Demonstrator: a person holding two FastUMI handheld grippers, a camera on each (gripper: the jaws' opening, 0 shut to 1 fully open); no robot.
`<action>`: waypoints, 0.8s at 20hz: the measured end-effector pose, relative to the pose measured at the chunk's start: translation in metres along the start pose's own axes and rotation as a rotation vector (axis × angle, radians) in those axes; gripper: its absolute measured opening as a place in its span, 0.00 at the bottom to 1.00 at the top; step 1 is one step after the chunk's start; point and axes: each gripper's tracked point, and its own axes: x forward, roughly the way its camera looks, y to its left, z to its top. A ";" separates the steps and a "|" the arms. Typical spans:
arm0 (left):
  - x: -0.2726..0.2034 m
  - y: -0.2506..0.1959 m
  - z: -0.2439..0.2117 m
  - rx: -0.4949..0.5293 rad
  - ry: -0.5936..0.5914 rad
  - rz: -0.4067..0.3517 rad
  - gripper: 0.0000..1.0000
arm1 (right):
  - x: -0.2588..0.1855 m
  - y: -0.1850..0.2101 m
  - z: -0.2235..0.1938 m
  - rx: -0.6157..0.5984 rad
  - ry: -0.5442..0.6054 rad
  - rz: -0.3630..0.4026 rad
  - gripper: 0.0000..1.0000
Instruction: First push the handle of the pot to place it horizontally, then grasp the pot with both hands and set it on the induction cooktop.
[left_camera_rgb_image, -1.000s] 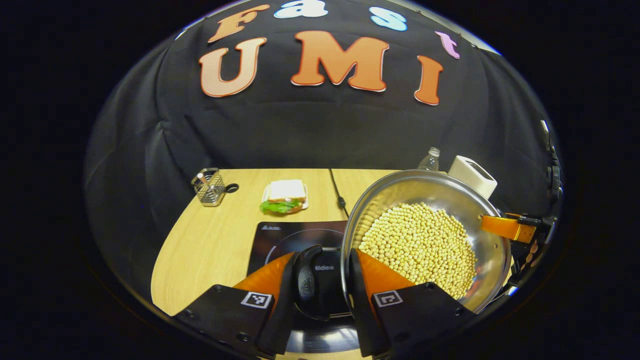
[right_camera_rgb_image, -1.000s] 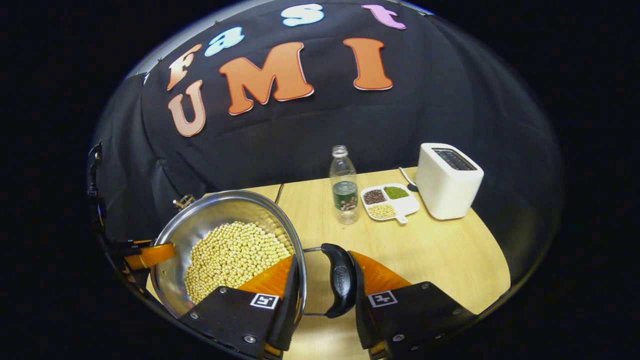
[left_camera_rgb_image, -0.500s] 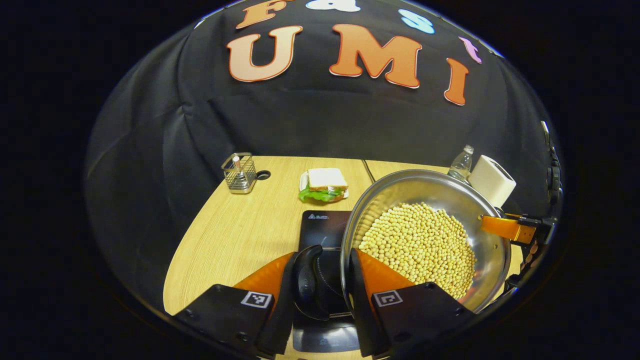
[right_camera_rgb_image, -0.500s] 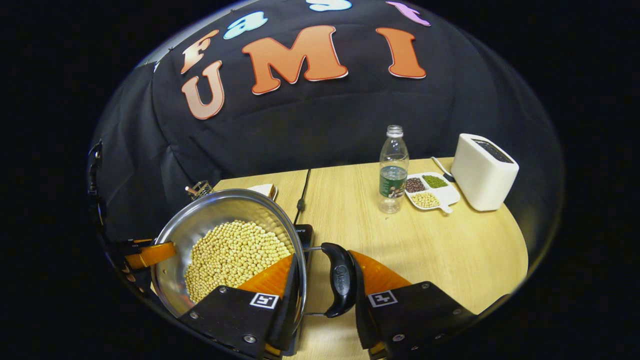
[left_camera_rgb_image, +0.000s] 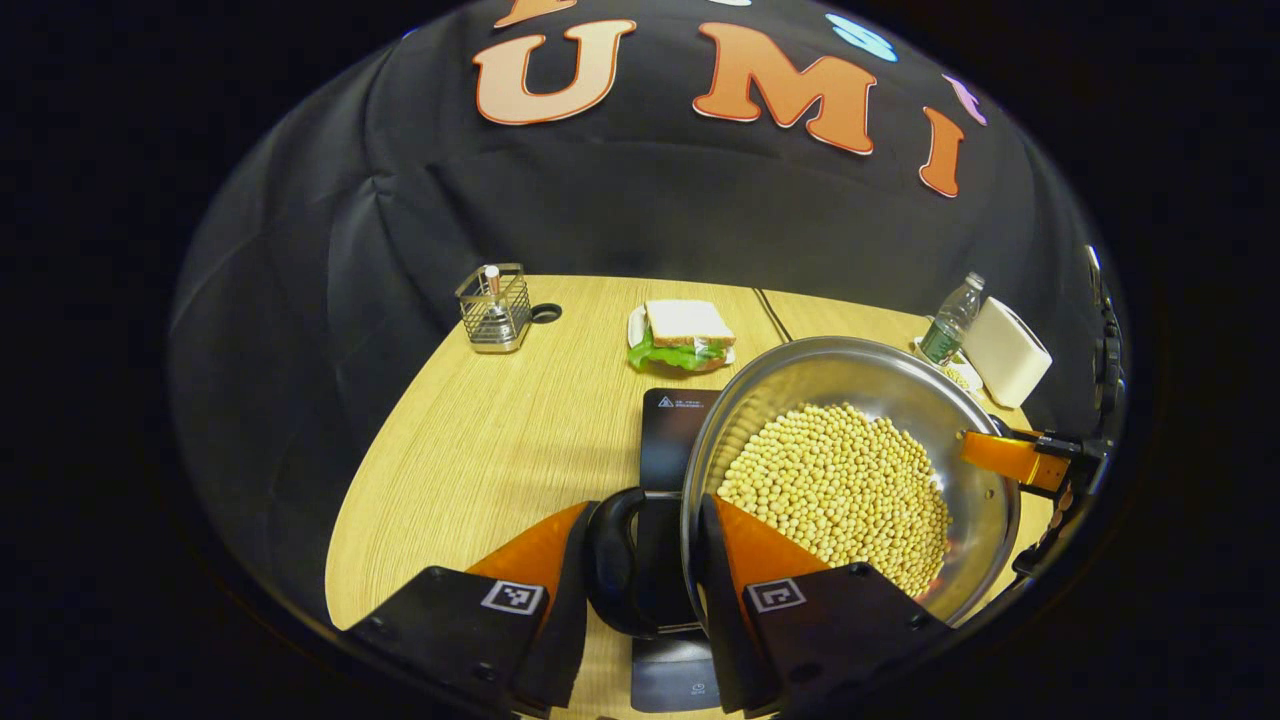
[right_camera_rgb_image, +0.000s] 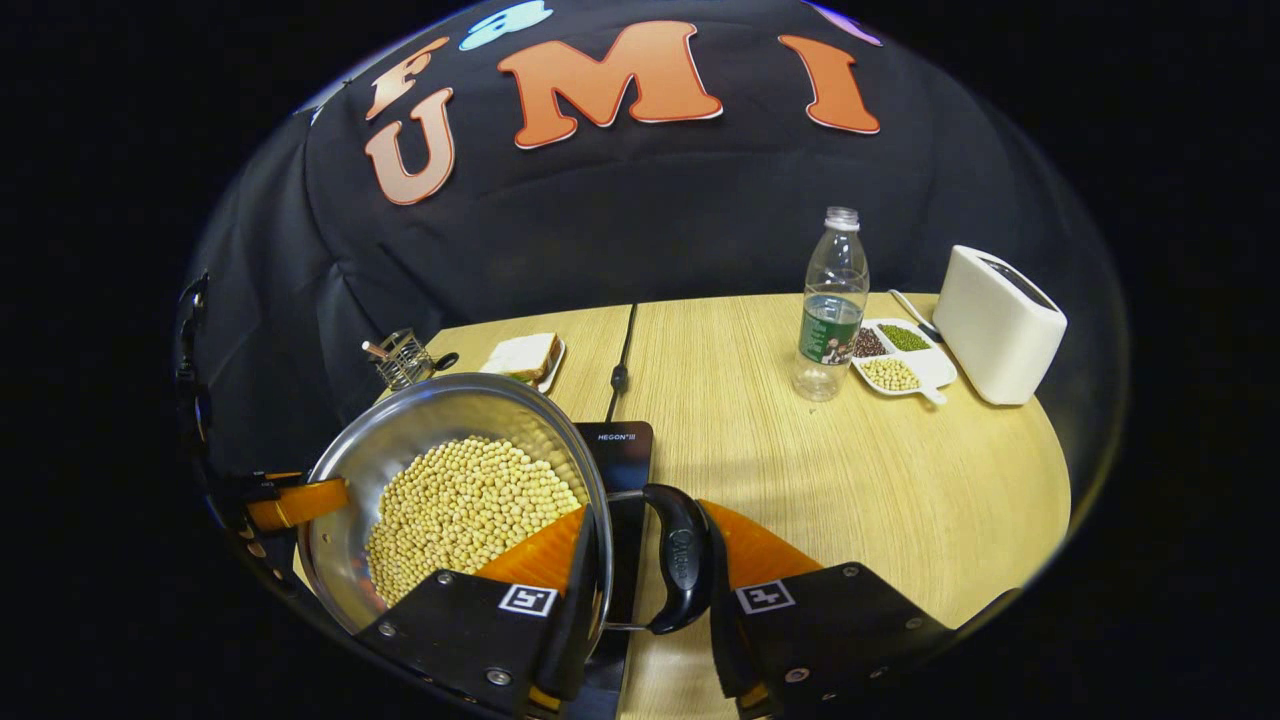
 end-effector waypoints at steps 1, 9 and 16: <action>0.002 -0.001 0.001 0.001 0.001 0.002 0.63 | 0.001 0.000 -0.001 0.002 0.004 0.001 0.46; 0.004 0.003 0.015 -0.008 0.025 -0.002 0.63 | -0.004 -0.001 0.001 0.002 0.031 -0.003 0.55; -0.022 -0.004 0.047 -0.002 -0.066 0.014 0.72 | -0.011 -0.005 0.012 -0.020 -0.003 0.007 0.63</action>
